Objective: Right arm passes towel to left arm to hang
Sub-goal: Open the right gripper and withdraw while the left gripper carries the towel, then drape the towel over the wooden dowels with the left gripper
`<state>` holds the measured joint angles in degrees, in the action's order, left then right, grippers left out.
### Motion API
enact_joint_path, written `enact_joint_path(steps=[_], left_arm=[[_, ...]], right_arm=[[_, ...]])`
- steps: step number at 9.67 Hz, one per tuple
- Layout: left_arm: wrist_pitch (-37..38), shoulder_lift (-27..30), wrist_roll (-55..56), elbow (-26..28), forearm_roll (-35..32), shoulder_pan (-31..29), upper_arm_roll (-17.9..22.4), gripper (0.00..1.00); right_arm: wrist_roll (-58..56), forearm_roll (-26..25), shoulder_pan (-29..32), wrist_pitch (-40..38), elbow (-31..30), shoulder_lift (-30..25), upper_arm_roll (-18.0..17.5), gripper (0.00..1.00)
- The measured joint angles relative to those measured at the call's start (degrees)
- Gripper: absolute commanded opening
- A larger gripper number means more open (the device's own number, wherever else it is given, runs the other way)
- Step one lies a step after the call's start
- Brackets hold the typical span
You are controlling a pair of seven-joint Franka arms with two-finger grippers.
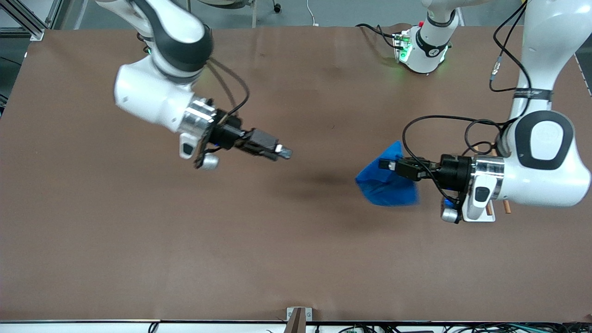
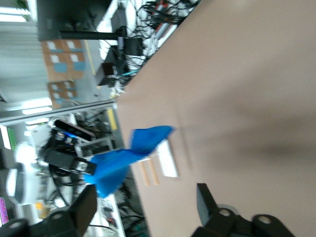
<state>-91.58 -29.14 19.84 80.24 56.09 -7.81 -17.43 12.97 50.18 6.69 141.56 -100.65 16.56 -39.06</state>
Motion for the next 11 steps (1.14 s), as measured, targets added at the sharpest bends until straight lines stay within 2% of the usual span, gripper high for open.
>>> enact_joint_path(steps=[2,4,5,8,9,11], left_arm=[[-0.18,0.8,3.38,-0.25,-10.38,-2.55,0.24,0.0],[-0.17,1.65,9.97,-0.33,-19.48,-5.26,0.34,0.0],[-0.17,2.54,14.68,-0.34,-25.02,-5.47,0.33,0.0],[0.06,5.09,24.46,0.82,-37.0,-7.21,0.4,0.0],[0.08,5.95,25.5,2.97,-40.31,-8.06,0.46,0.0],[0.0,7.74,26.36,7.53,-41.91,-11.55,0.52,0.01]], right_arm=[[0.04,-15.61,1.93,-10.69,-0.53,-0.91,6.85,1.0],[2.56,-31.65,1.84,-17.0,-0.98,-2.04,13.04,1.0],[3.63,-37.61,1.78,-20.32,-0.94,-3.58,16.13,1.0],[4.57,-46.43,1.25,-30.64,-0.7,-12.14,26.43,1.0],[4.47,-47.52,0.88,-33.53,-0.51,-14.73,29.93,1.0],[1.65,-48.0,-0.07,-41.26,1.59,-18.31,36.39,1.0]])
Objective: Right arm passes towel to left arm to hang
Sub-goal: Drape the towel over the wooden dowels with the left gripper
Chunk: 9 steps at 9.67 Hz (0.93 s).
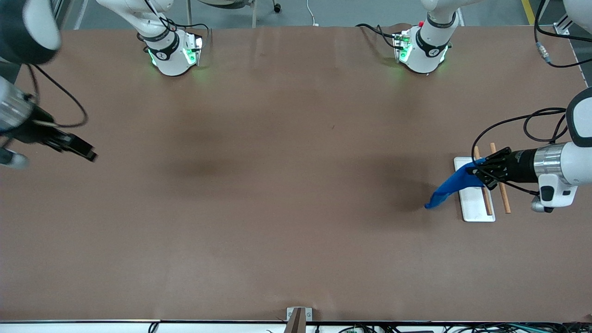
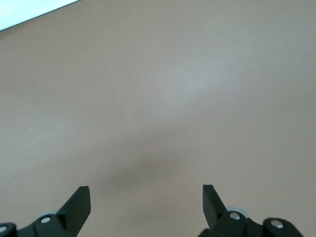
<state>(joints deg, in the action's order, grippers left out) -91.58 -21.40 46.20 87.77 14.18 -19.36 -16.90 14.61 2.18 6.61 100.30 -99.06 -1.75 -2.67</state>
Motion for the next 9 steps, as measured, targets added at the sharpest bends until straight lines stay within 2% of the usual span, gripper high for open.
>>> enact_joint_path(steps=[2,3,5,9], left_arm=[[-0.11,1.06,-0.78,2.77,-0.89,-3.87,0.03,0.01],[-0.37,1.14,-1.15,3.12,-1.47,-4.79,0.02,0.01],[-1.9,1.13,-3.5,3.72,-3.06,-5.54,0.05,0.01],[-5.12,0.24,-13.92,3.87,-11.15,-8.72,0.12,0.01]], right_arm=[[-3.32,-0.1,-2.52,-9.55,6.15,-1.35,6.52,1.0],[-5.58,-0.09,-2.89,-12.13,9.28,-1.45,8.51,1.0],[-7.11,-0.08,-2.95,-13.24,12.0,-1.29,9.46,1.0],[-9.26,-0.26,-3.36,-14.06,12.37,-0.37,9.28,1.0]])
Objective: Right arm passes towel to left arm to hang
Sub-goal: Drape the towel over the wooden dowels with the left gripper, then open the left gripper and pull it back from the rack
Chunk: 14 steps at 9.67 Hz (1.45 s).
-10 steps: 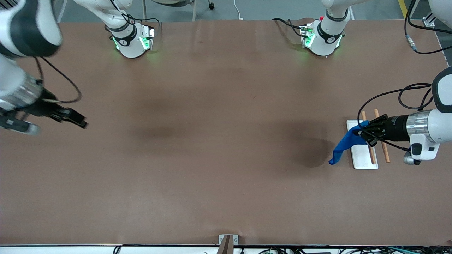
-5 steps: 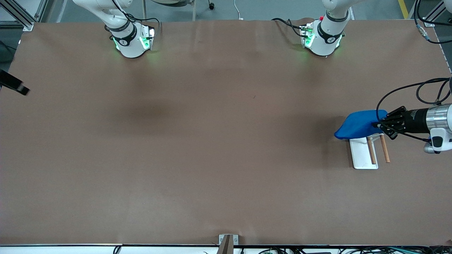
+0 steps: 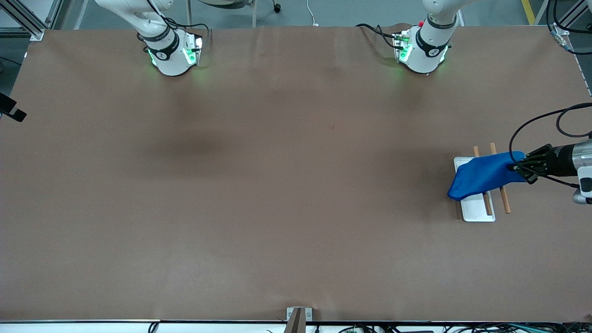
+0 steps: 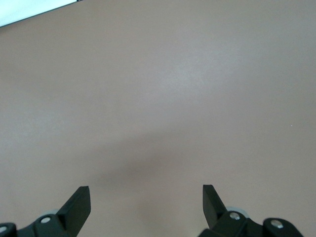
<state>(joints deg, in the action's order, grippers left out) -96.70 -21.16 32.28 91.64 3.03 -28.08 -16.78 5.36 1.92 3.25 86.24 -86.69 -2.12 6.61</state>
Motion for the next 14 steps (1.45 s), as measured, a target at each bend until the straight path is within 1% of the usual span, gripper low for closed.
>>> enact_joint_path(steps=[3,7,9,11,12,13,14], left_arm=[[-0.44,-0.8,-6.61,-0.66,-1.84,-2.48,0.03,0.01],[-0.43,-3.1,-12.34,-0.75,-1.91,-5.79,0.08,0.02],[0.19,-3.55,-13.78,-0.75,-1.92,-6.79,0.07,0.06],[-0.4,-4.04,-15.74,-0.76,-1.92,-7.43,0.08,0.2],[-1.42,-4.63,-16.86,-0.76,-1.92,-7.83,0.08,0.23],[-2.14,-5.12,-18.02,-0.77,-2.7,-7.99,0.09,0.3],[-2.4,-5.46,-19.15,-0.87,-4.35,-8.01,0.08,0.54]], right_arm=[[-0.92,-2.32,-0.69,-1.05,0.13,0.01,-0.3,1.0],[-0.98,-2.74,-0.94,-1.28,0.17,0.12,-0.35,1.0],[-0.98,-2.76,-1.11,-1.31,0.17,0.23,-0.36,1.0],[-0.98,-2.79,-1.17,-1.31,0.17,0.27,-0.36,1.0],[-0.98,-2.8,-1.17,-1.32,0.17,0.3,-0.36,1.0],[-0.98,-2.81,-1.18,-1.32,0.17,0.33,-0.36,1.0],[-0.98,-2.81,-1.18,-1.32,0.17,0.34,-0.36,1.0]])
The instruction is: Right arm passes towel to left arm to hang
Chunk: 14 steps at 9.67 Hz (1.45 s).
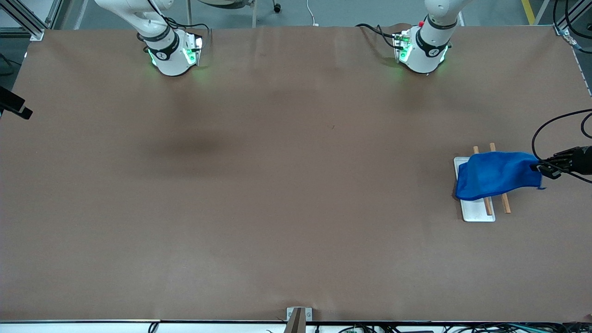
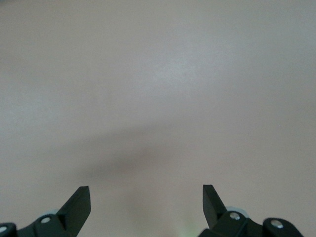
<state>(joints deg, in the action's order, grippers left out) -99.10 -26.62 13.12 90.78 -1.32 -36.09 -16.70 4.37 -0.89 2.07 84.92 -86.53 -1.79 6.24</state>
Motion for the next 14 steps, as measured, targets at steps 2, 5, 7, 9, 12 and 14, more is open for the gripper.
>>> enact_joint_path(steps=[2,5,7,9,12,14], left_arm=[[-0.4,-0.68,-1.32,-1.84,-2.56,0.01,-0.01,1.0],[-0.54,-0.76,-4.86,-5.96,-4.54,0.09,-0.45,1.0],[1.19,-0.26,-6.71,-10.84,-4.53,0.13,-3.54,1.0],[3.97,2.76,-6.37,-13.32,-4.53,0.43,-9.62,1.0],[8.0,10.21,-6.01,-13.81,-4.54,0.89,-16.94,1.0],[10.68,14.53,-5.97,-13.88,-4.54,0.95,-19.84,1.0]], right_arm=[[0.0,0.0,0.0,0.0,0.0,0.0,0.0,1.0],[0.0,0.0,0.0,0.0,0.0,0.01,0.01,1.0],[0.0,0.0,0.0,0.0,0.0,0.03,0.02,1.0],[0.0,0.0,-0.01,0.0,0.0,0.04,0.03,1.0],[0.0,0.0,-0.02,0.0,0.0,0.05,0.04,1.0],[0.0,0.0,-0.03,-0.01,0.0,0.06,0.04,1.0]])
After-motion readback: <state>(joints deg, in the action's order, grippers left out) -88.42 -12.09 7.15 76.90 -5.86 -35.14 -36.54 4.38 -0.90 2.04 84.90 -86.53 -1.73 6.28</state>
